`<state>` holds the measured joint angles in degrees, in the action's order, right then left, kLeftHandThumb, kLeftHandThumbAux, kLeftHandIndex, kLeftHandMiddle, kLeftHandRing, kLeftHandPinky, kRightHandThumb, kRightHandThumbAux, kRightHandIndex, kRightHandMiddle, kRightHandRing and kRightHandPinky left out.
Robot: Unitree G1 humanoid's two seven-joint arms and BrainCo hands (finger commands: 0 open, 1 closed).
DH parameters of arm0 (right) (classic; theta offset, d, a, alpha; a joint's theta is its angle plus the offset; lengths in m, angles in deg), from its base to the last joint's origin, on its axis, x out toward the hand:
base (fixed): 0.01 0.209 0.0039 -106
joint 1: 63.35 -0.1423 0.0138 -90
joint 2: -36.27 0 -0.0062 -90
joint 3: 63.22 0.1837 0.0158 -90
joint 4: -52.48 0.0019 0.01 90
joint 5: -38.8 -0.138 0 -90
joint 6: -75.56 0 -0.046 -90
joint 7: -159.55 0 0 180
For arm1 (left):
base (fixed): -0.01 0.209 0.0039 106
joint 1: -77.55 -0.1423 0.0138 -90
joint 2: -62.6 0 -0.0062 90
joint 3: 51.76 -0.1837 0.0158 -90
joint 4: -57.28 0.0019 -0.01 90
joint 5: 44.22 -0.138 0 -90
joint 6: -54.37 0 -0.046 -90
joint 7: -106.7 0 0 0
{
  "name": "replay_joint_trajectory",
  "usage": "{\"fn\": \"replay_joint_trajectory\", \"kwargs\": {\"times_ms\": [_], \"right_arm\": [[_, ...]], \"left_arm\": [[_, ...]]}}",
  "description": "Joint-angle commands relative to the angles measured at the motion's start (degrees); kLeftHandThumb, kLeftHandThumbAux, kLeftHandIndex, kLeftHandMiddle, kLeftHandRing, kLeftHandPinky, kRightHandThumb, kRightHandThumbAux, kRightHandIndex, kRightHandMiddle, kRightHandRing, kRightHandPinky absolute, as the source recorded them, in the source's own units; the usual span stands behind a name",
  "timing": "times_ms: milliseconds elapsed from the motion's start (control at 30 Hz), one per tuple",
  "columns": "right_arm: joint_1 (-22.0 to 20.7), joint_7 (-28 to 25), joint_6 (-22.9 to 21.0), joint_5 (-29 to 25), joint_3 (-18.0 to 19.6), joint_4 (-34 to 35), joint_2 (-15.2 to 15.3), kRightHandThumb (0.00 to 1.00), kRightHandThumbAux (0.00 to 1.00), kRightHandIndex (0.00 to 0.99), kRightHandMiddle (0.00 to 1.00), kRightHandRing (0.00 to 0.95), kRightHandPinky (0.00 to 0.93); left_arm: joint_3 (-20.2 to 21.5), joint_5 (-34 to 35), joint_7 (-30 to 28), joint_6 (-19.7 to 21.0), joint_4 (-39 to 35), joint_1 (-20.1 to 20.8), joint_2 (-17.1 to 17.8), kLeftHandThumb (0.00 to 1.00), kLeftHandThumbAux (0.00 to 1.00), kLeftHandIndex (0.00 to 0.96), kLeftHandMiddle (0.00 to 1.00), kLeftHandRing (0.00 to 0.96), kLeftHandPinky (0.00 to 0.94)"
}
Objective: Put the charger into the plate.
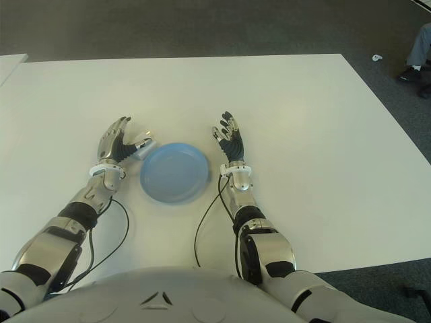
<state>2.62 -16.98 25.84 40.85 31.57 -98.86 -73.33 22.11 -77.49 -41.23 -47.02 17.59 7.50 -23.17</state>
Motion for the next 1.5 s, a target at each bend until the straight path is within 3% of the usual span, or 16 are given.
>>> {"fn": "replay_joint_trajectory", "kwargs": {"times_ms": [33, 733, 1200, 1500], "right_arm": [[6.7, 0.0, -3.1, -0.1, 0.2, -4.4, 0.3, 0.188, 0.661, 0.048, 0.116, 0.106, 0.12], [6.6, -0.1, -3.5, -0.1, -0.1, -4.5, 0.4, 0.189, 0.662, 0.042, 0.108, 0.101, 0.118], [6.6, -0.8, -3.4, -0.3, -0.1, -4.2, 0.4, 0.182, 0.644, 0.043, 0.109, 0.098, 0.104], [6.8, -1.5, -3.4, -0.6, 0.2, -4.1, 0.4, 0.184, 0.643, 0.044, 0.107, 0.097, 0.114]], "left_arm": [[-1.2, -1.1, -0.1, 0.6, 1.4, -1.5, 0.4, 0.052, 0.348, 0.047, 0.043, 0.0, 0.0], [-3.7, -5.2, 3.8, -0.2, -2.5, -3.8, 2.9, 0.042, 0.35, 0.074, 0.036, 0.0, 0.0], [-4.2, -8.9, 3.9, 5.0, -10.5, -7.1, 4.9, 0.032, 0.378, 0.063, 0.023, 0.0, 0.0], [-3.7, -8.8, 2.2, 6.2, -14.5, -8.9, 5.5, 0.024, 0.378, 0.068, 0.023, 0.0, 0.0]]}}
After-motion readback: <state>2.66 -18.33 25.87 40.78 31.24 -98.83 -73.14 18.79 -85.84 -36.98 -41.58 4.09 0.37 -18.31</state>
